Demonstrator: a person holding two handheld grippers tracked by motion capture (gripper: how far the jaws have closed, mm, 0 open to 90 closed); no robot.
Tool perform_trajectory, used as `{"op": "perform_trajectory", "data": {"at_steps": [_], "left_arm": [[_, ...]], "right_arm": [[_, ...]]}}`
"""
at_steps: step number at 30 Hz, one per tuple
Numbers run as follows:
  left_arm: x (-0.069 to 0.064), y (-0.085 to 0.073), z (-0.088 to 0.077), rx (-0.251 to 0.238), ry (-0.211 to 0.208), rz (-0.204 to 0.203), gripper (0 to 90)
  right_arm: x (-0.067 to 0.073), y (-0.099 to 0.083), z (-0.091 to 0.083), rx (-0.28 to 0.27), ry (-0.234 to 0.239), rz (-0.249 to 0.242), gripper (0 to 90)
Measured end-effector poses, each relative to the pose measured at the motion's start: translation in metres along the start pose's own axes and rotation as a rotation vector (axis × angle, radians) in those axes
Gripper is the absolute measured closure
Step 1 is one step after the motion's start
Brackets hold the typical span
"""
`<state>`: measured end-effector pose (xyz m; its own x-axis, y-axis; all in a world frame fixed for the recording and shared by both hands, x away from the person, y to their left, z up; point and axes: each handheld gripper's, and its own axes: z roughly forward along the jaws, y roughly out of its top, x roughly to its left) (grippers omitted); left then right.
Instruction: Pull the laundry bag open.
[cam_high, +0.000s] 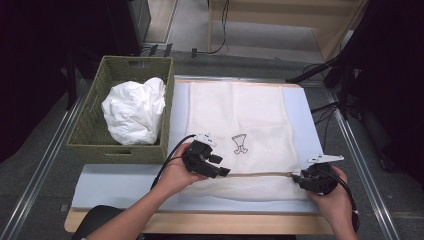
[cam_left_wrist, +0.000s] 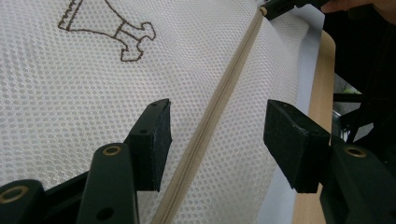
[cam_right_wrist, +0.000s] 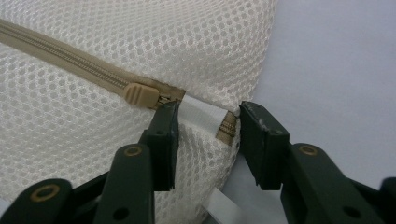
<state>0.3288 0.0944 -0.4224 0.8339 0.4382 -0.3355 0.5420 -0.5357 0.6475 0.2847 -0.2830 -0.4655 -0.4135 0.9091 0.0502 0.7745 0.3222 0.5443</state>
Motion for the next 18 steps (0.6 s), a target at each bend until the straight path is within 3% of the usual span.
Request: {"op": "perform_trajectory", "data": {"at_steps": [3,5,8,16,18], "left_arm": [[0.0,0.0,0.0,-0.002,-0.001,0.003,42.3],[0.0,0.0,0.0,0.0,0.004,0.002,42.3],[-0.001,0.0,0.001,0.0,0.002,0.004,42.3],[-0.001,0.0,0.001,0.007,-0.001,0.002,43.8],[0.0,0.0,0.004,0.003,-0.012,-0.017,44.3]], "right_arm": [[0.0,0.001,0.0,0.0,0.005,0.002,64.6],[0.001,0.003,0.001,0.0,0.021,0.012,74.1],[0.001,0.006,0.002,0.003,0.038,0.031,80.6],[-0.003,0.009,0.0,0.004,0.082,0.083,83.4],[-0.005,0.011,-0.003,0.021,0.112,0.134,83.8]]}}
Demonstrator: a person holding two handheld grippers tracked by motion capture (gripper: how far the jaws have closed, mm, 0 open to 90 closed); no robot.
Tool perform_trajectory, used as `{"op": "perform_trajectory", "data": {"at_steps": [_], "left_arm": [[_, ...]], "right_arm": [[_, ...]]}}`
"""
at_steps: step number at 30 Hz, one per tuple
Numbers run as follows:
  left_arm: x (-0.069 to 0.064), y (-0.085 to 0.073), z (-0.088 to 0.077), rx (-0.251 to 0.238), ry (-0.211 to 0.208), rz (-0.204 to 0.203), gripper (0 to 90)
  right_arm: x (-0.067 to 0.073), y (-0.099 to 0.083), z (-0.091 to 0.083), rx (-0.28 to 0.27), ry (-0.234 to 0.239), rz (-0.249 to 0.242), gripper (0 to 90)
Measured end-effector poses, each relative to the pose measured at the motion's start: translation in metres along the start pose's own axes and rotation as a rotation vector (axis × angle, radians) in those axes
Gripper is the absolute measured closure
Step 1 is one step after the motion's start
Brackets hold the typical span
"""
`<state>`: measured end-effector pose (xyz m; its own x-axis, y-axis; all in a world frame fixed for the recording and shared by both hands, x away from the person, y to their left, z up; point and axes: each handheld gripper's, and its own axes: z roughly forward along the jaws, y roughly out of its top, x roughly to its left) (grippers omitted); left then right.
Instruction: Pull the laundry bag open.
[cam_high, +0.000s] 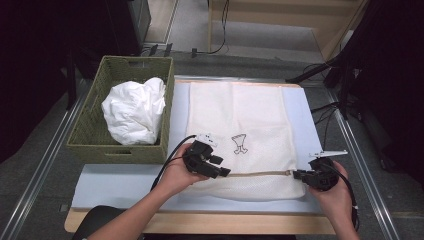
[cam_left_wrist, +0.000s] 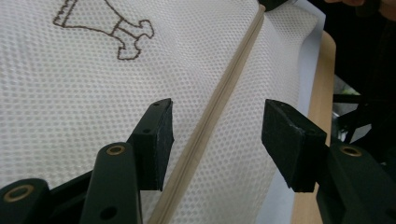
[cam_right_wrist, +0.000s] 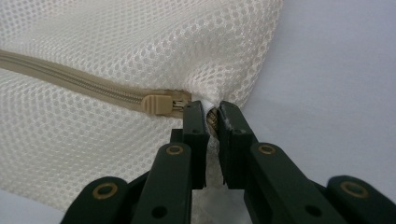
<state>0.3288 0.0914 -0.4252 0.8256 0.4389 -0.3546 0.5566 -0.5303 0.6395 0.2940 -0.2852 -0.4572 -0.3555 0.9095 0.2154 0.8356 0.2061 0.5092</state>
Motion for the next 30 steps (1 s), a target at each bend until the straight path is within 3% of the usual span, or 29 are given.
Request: {"op": "perform_trajectory", "data": {"at_steps": [8,11,12,22,30], "left_arm": [[-0.005,0.0,0.005,0.023,0.013,0.008,45.7],[-0.004,0.002,0.007,0.023,0.018,-0.005,48.5],[-0.004,0.006,0.01,0.017,0.007,-0.028,51.0],[-0.019,0.026,0.027,0.038,-0.016,0.027,53.3],[-0.023,0.034,0.037,0.048,-0.035,0.026,54.2]], "right_arm": [[-0.001,0.002,-0.01,-0.046,0.047,0.0,83.7],[-0.001,0.003,-0.016,-0.069,0.062,0.008,83.7],[-0.001,0.004,-0.019,-0.087,0.095,0.021,83.7],[0.0,0.005,-0.023,-0.095,0.094,0.014,83.6],[0.002,0.005,-0.023,-0.1,0.092,0.009,83.6]]}}
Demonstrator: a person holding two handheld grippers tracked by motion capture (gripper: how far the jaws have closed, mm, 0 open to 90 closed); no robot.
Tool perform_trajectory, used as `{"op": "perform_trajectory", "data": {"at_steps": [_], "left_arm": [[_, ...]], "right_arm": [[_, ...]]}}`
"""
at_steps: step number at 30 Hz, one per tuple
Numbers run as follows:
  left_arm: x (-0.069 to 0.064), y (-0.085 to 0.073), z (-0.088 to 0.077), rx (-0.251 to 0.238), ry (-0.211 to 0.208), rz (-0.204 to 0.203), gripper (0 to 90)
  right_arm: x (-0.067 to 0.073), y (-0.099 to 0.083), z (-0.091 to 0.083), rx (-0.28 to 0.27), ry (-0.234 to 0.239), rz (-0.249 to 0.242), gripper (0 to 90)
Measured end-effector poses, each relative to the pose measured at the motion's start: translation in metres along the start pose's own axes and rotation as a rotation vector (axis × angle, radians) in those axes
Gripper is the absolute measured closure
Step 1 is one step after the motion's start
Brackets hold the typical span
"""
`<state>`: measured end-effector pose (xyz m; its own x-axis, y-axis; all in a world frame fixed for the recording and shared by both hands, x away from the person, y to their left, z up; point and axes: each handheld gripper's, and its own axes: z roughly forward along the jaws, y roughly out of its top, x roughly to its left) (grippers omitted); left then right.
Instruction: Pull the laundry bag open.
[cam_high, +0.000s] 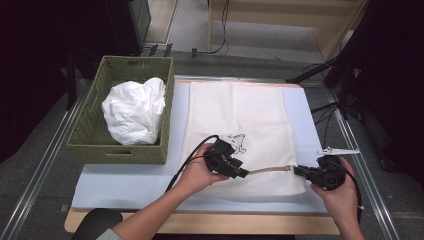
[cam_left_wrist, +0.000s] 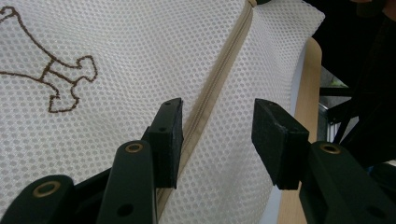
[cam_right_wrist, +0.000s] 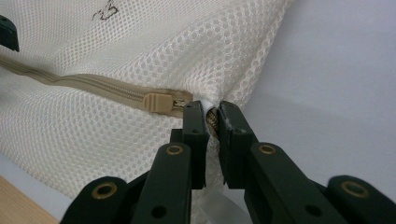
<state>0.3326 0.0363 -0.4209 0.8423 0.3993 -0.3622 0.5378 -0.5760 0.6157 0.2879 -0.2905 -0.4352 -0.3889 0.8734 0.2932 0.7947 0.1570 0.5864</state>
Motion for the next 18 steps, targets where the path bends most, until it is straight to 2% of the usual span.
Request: {"op": "perform_trajectory", "data": {"at_steps": [13,18], "left_arm": [[-0.015,0.021,0.016,0.001,-0.026,0.018,60.9],[-0.027,0.037,0.026,0.022,-0.026,0.071,62.4]], "right_arm": [[0.006,0.001,0.003,0.009,-0.009,-0.024,83.5],[0.006,0.001,0.003,0.008,-0.006,-0.024,83.5]]}}
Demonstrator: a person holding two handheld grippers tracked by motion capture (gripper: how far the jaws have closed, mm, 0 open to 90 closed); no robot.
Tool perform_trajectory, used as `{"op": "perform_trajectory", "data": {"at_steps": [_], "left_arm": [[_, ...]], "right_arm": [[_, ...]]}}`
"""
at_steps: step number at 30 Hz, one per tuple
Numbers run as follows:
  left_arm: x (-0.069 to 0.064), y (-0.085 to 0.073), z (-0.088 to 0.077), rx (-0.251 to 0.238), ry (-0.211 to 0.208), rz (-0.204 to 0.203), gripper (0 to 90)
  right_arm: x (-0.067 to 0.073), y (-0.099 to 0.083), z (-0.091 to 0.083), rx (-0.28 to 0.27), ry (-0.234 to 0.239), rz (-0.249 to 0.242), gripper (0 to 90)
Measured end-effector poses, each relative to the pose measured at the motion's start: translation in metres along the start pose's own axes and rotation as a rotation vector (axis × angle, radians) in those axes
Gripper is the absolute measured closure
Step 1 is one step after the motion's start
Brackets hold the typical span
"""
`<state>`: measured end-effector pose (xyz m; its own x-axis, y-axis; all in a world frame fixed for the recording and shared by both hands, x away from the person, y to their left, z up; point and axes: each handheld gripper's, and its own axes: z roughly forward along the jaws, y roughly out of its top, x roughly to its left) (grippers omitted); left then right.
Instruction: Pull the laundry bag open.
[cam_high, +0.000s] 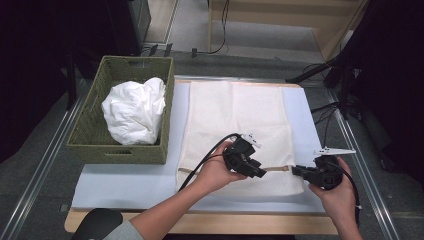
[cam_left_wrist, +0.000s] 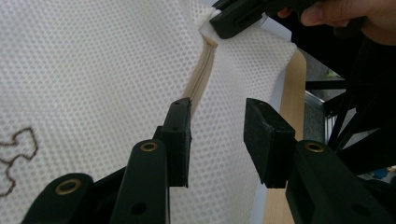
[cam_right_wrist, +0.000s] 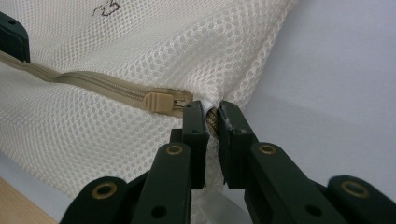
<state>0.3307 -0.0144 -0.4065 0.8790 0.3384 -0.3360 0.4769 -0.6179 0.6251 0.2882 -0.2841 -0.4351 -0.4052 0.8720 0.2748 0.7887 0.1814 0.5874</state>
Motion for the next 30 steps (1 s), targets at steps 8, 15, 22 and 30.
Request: {"op": "perform_trajectory", "data": {"at_steps": [8,15,22,30], "left_arm": [[-0.005,0.012,0.01,0.018,-0.012,-0.019,70.8],[-0.011,0.022,0.021,0.045,-0.018,-0.01,76.1],[-0.017,0.033,0.035,0.059,-0.019,0.005,80.5],[-0.001,0.034,0.05,0.086,-0.01,-0.019,81.2]], "right_arm": [[0.0,0.0,0.001,0.008,-0.006,0.006,83.5],[0.0,0.0,0.0,0.0,-0.005,0.002,83.5],[0.001,0.001,-0.002,-0.009,-0.01,-0.004,83.5],[0.004,0.002,-0.005,-0.02,-0.017,-0.016,83.6]]}}
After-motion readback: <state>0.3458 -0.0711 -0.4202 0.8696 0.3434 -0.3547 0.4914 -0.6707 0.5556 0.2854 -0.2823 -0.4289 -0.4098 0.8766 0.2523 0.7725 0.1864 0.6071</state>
